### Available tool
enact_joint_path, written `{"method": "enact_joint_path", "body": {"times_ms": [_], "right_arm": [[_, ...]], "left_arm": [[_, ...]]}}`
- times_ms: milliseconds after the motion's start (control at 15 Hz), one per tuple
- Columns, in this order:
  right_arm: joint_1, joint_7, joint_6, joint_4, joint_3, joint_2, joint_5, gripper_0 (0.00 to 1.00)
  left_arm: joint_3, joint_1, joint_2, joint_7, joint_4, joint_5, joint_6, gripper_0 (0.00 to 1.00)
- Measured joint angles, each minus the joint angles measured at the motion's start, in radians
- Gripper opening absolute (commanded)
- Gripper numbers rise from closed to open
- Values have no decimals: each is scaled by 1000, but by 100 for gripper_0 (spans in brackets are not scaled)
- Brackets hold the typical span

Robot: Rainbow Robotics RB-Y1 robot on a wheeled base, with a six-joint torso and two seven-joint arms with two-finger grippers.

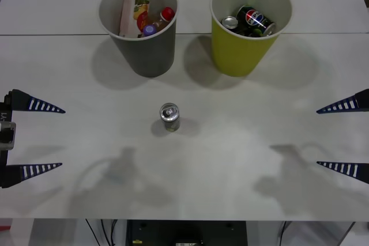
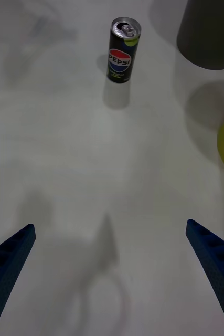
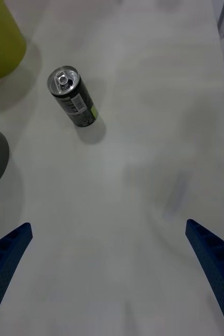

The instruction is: Put the can into the green bin and the plastic bottle into the gray bin

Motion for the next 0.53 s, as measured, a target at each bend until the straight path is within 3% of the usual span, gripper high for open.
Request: {"method": "enact_joint_path", "body": {"times_ms": [533], "right_arm": [[0, 0, 0, 0, 0, 0, 0, 100]], "left_arm": [[-27, 31, 0, 1, 57, 35, -5, 100]]}}
